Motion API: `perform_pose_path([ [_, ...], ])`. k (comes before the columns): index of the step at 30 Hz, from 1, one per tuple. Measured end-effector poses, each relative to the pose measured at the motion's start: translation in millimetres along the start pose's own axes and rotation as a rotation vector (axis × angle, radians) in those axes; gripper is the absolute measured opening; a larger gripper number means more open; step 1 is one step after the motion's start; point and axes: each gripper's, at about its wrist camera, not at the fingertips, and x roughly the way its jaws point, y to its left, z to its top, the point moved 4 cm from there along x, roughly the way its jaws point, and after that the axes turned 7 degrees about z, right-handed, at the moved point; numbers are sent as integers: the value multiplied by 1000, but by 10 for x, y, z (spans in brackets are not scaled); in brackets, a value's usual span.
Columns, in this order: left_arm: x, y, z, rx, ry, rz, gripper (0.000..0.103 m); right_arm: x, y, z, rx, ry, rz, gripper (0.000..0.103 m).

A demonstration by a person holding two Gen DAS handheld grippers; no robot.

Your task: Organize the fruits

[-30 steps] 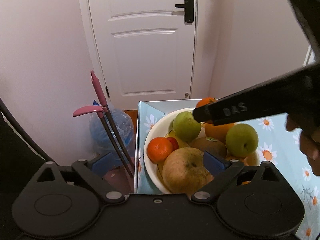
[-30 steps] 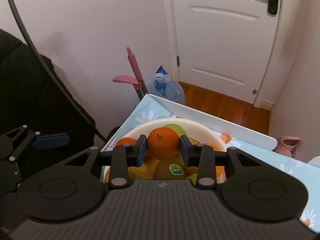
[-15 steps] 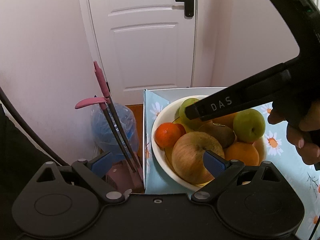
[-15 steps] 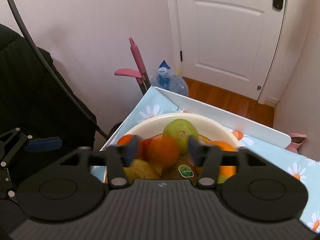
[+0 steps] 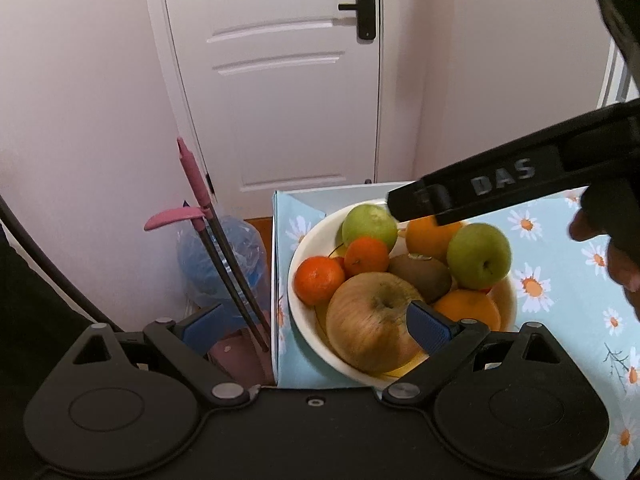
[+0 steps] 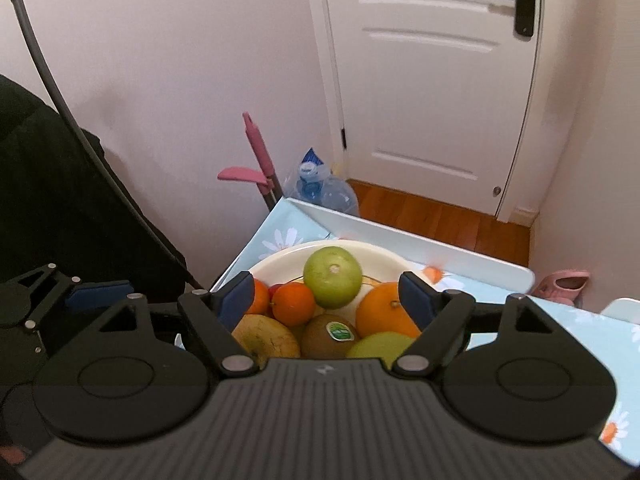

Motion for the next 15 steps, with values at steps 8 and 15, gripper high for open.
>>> perform_pose_path([
  [8,-390,-190,118,-24,-57,33,99,-788,-228,-114,16,-77,-41,94],
  [15,-903,-584,258,-44,-126,27,99,-1665,-496,-358,35,-142,-145,94],
])
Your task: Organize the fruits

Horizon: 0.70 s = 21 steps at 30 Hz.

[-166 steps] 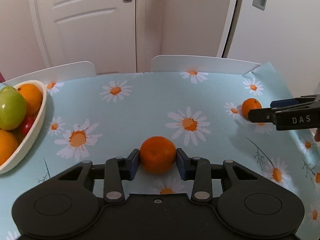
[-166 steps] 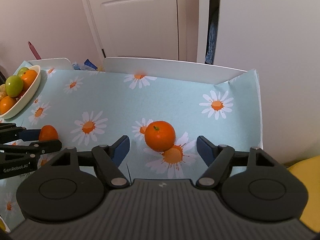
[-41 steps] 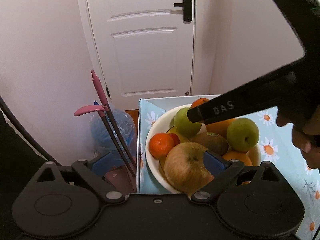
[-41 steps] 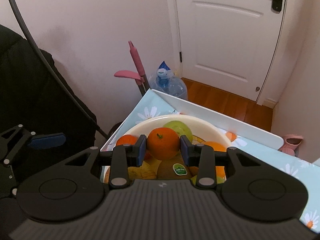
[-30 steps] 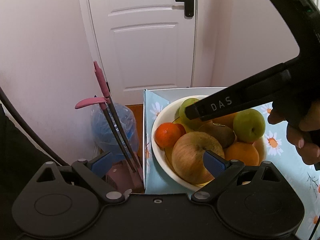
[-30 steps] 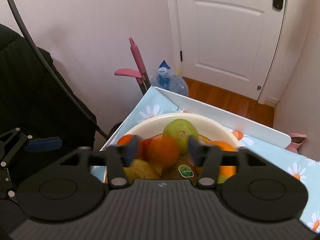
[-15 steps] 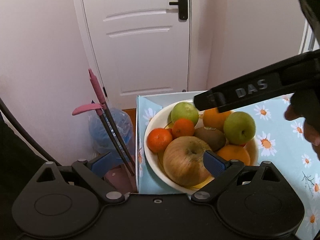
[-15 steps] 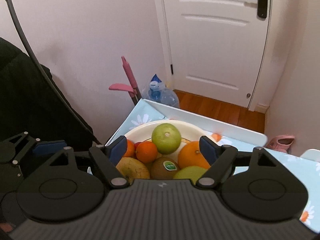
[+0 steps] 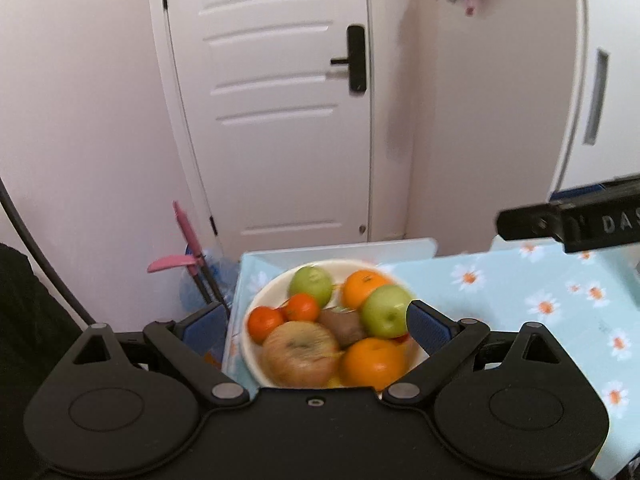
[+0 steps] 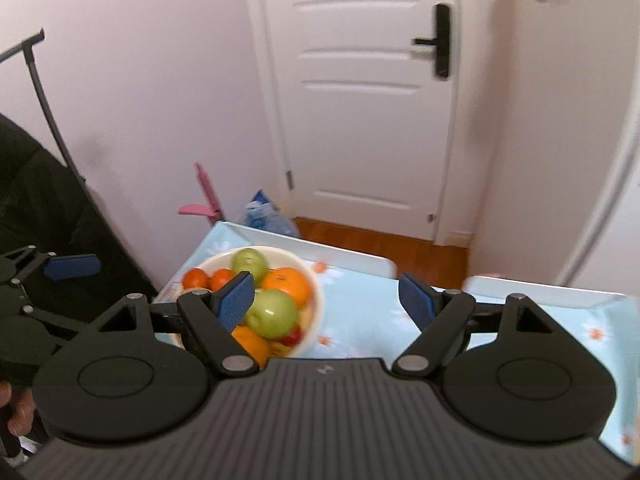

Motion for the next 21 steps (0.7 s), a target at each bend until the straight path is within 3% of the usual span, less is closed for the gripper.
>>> perform_pose_path([
  [6,-402,-328,26,-44,-37,3,99,-655,-355,-202,29,-19,-125,103],
  [10,-624,-515,17,-56,-68,-1,100,-991,-515,-407,43,-32,-176,103],
  [21,-946,-853,-178,-50,-94,20,103,-1312,-629,-909,91,-25,-254,103],
])
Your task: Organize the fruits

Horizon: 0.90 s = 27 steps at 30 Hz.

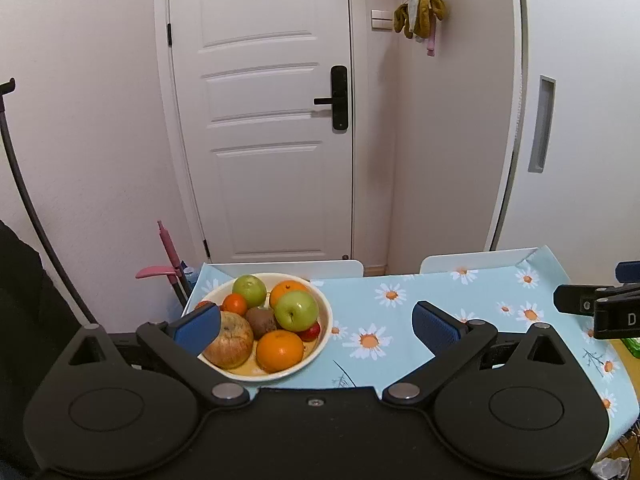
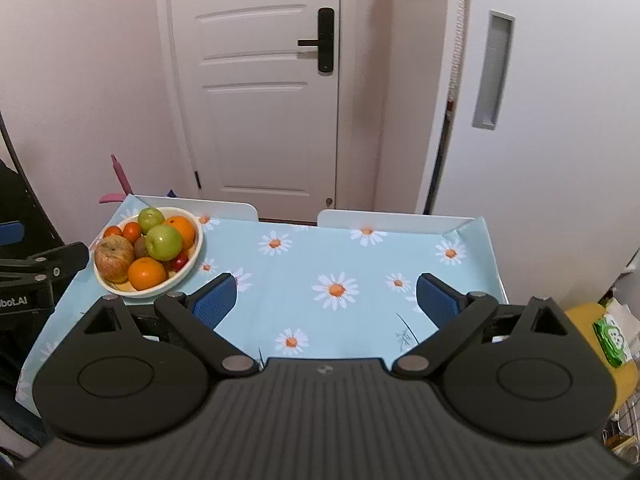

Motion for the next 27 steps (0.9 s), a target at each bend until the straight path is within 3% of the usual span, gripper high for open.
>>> perform_pose_path([
  [27,-80,-93,-73,59,-46,11,103,-76,-81,-93,51,-1,-29,103],
])
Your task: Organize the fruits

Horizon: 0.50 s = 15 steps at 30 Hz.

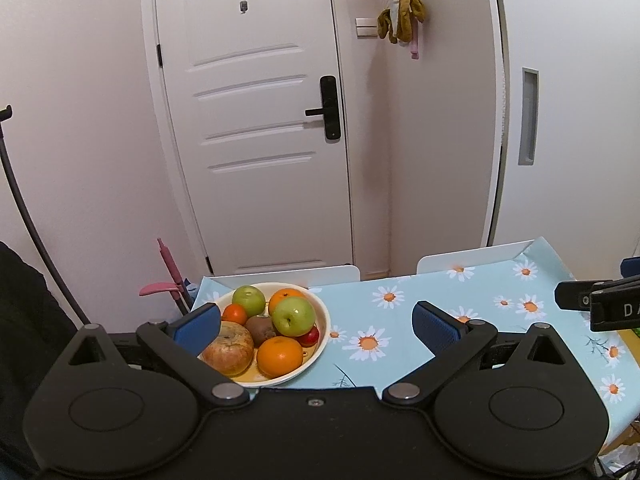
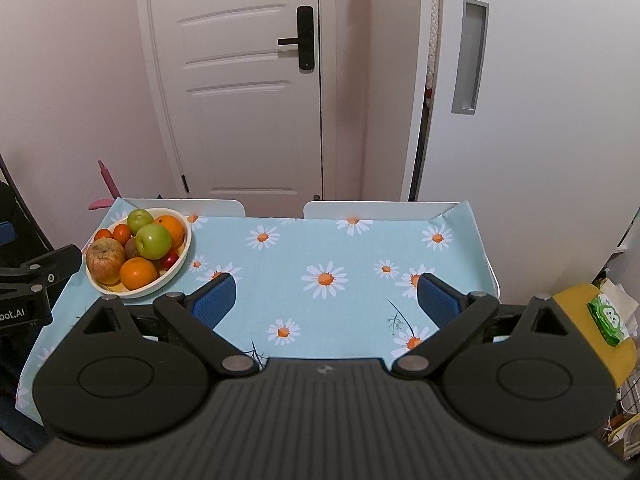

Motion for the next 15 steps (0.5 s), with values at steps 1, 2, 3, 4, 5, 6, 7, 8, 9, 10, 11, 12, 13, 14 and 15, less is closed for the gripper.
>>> perform_pose_path([
  [1,4,0,-3,1,1,1,103,1,-2,1,1,1,-1,103],
  [2,6,-2,-6,2,1,2,103,1,-2,2,2,1,-2,103],
  [3,8,-3,-10,3,2,2,103,1,-4,1,4,1,-2,103],
  [4,7,-4,-9,2,2,2,103,2,-5,3,5,1,-3,103],
  [5,8,-4,-10,3,3,2,103,4,-5,3,5,2,-4,103],
  [6,11,-6,-13,3,5,1,103,5,-5,5,6,3,-5,103],
  [7,14,-7,-17,2,6,1,103,7,-3,3,6,3,-6,103],
  [8,17,-8,-19,2,7,-1,103,8,-2,3,6,3,-7,103],
  [9,19,-8,-20,1,8,-3,103,9,-3,5,6,4,-8,103],
  [10,22,-9,-22,0,9,-5,103,11,-1,6,6,4,-8,103],
  [11,24,-9,-25,-1,9,-7,103,11,-1,6,6,4,-9,103],
  [12,26,-9,-27,-2,11,-9,103,12,-3,7,7,4,-9,103],
  [13,32,-5,-26,-3,14,-11,103,13,-7,5,8,4,-10,103],
  [14,36,-3,-32,-4,17,-12,103,15,-9,5,9,4,-10,103],
  [15,40,-3,-36,-5,20,-14,103,18,-11,5,10,4,-10,103],
])
